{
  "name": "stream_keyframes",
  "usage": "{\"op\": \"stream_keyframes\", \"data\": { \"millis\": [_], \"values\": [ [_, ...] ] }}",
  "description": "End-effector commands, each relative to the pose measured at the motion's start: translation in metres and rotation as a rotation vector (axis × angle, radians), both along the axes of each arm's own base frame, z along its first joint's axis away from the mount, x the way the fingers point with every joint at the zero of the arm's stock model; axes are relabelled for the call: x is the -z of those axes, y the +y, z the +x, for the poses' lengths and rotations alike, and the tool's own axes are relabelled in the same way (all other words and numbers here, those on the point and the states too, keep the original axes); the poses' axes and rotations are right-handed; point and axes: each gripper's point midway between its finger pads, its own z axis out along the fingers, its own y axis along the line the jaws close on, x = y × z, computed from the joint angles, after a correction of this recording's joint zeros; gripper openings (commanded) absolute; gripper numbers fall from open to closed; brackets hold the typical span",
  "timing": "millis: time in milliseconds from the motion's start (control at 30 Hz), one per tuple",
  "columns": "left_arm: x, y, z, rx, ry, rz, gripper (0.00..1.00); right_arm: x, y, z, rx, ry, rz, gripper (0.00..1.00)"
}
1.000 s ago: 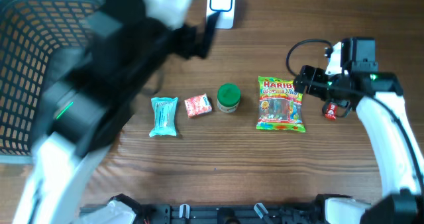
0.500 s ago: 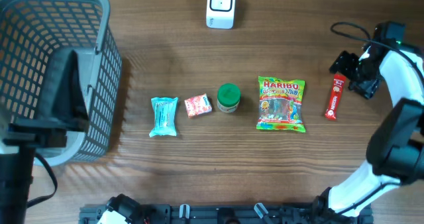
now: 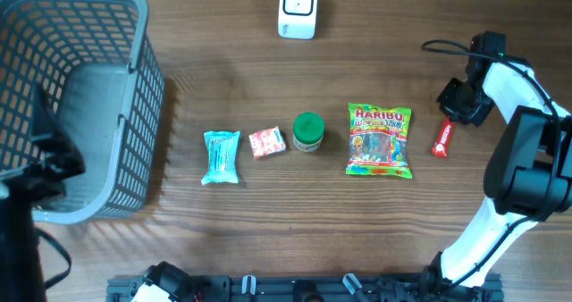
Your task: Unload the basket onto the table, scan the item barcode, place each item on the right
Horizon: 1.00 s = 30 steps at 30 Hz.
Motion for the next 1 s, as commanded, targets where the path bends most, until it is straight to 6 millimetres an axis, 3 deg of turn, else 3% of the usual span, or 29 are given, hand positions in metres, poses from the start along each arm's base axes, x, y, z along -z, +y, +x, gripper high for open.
{"op": "stream_keyframes", "data": {
  "millis": [0, 67, 133, 167, 200, 333, 433, 467, 533, 567, 633, 667, 733, 767, 800, 833, 867, 900, 933, 967],
  "values": [
    [0.000, 0.008, -0.006, -0.036, -0.012, -0.020, 1.00, 0.032, -0.035, -0.031, 0.075, 0.137, -0.091, 0.04],
    [0.010, 0.009, -0.008, -0.035, 0.052, 0.046, 1.00, 0.009, -0.074, -0.022, 0.144, 0.102, -0.157, 0.04],
    [0.036, 0.022, -0.018, -0.095, 0.151, 0.070, 1.00, -0.016, -0.119, -0.011, 0.168, 0.047, -0.226, 0.04],
    [0.058, 0.030, -0.028, -0.133, 0.212, 0.034, 1.00, -0.028, -0.149, -0.008, 0.180, 0.016, -0.284, 0.04],
    [0.070, 0.034, -0.034, -0.152, 0.243, 0.011, 1.00, -0.033, -0.165, -0.009, 0.182, 0.005, -0.321, 0.04],
    [0.104, 0.056, -0.064, -0.262, 0.292, -0.116, 1.00, -0.048, -0.240, -0.030, 0.277, -0.036, -0.462, 0.04],
    [0.112, 0.051, -0.067, -0.215, 0.298, -0.171, 1.00, -0.054, -0.277, -0.043, 0.328, -0.097, -0.479, 0.08],
    [0.114, 0.049, -0.066, -0.199, 0.305, -0.178, 1.00, -0.054, -0.284, -0.045, 0.343, -0.119, -0.471, 0.25],
    [0.121, 0.036, -0.062, -0.129, 0.342, -0.209, 1.00, -0.057, -0.294, -0.047, 0.365, -0.143, -0.483, 0.92],
    [0.125, 0.031, -0.060, -0.097, 0.361, -0.221, 1.00, -0.060, -0.294, -0.043, 0.360, -0.164, -0.471, 0.99],
    [0.128, 0.025, -0.059, -0.069, 0.375, -0.233, 1.00, -0.075, -0.282, -0.013, 0.310, -0.272, -0.362, 1.00],
    [0.127, 0.025, -0.059, -0.066, 0.376, -0.223, 1.00, -0.090, -0.265, 0.011, 0.281, -0.353, -0.260, 1.00],
    [0.105, 0.022, -0.048, -0.040, 0.299, -0.185, 1.00, -0.116, -0.231, 0.040, 0.247, -0.445, -0.103, 1.00],
    [0.086, 0.023, -0.042, -0.059, 0.200, -0.224, 1.00, -0.130, -0.204, 0.055, 0.190, -0.478, -0.020, 1.00],
    [0.054, 0.025, -0.035, -0.076, 0.056, -0.254, 1.00, -0.138, -0.178, 0.063, 0.143, -0.491, 0.049, 1.00],
    [0.014, 0.028, -0.033, -0.080, -0.093, -0.257, 1.00, -0.146, -0.137, 0.071, 0.085, -0.489, 0.139, 1.00],
    [-0.004, 0.030, -0.034, -0.085, -0.159, -0.257, 1.00, -0.147, -0.118, 0.072, 0.085, -0.467, 0.173, 1.00],
    [-0.044, 0.038, -0.042, -0.105, -0.305, -0.249, 1.00, -0.146, -0.068, 0.070, 0.057, -0.386, 0.240, 1.00],
    [-0.070, 0.043, -0.052, -0.114, -0.405, -0.246, 1.00, -0.140, -0.028, 0.066, -0.002, -0.309, 0.281, 1.00],
    [-0.083, 0.047, -0.058, -0.122, -0.459, -0.248, 1.00, -0.138, -0.004, 0.062, -0.037, -0.264, 0.303, 1.00]
  ]
}}
